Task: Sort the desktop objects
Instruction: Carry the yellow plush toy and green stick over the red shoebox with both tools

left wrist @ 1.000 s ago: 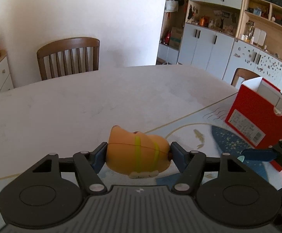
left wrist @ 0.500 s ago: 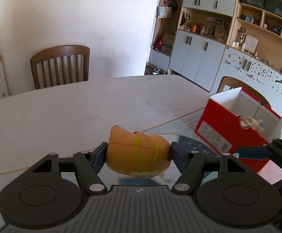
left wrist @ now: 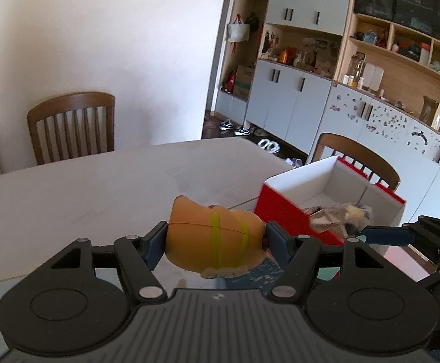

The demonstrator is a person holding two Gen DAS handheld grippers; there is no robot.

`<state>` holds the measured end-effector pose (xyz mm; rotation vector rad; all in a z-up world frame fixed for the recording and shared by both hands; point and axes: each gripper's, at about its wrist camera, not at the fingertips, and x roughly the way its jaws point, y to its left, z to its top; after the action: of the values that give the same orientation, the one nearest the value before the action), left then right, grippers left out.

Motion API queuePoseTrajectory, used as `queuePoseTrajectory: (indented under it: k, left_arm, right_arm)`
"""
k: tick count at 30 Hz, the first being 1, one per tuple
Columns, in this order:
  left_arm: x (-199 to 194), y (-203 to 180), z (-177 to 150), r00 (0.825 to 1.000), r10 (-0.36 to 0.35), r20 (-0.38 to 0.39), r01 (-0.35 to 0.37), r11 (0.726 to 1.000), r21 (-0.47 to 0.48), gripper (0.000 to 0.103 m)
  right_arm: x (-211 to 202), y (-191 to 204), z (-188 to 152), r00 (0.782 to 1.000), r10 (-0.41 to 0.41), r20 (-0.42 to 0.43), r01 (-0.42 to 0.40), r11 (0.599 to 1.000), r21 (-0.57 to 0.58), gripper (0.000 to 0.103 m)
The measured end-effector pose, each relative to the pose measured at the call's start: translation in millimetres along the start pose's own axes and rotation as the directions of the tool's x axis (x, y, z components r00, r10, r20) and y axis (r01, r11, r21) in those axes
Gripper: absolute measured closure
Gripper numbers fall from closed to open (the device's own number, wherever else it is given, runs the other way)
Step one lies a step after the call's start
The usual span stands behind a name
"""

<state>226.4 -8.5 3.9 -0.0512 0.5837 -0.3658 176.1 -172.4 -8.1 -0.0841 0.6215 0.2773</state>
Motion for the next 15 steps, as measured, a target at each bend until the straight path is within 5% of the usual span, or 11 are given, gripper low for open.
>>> queuePoseTrajectory:
  k: [15]
  left_arm:
    - [17,-79,23,0.999,-0.045,0.002,0.045,0.999,0.011,0.034]
  right_arm:
    - [-31,-83,2,0.998,-0.036,0.051,0.036,0.999,0.014,0.006]
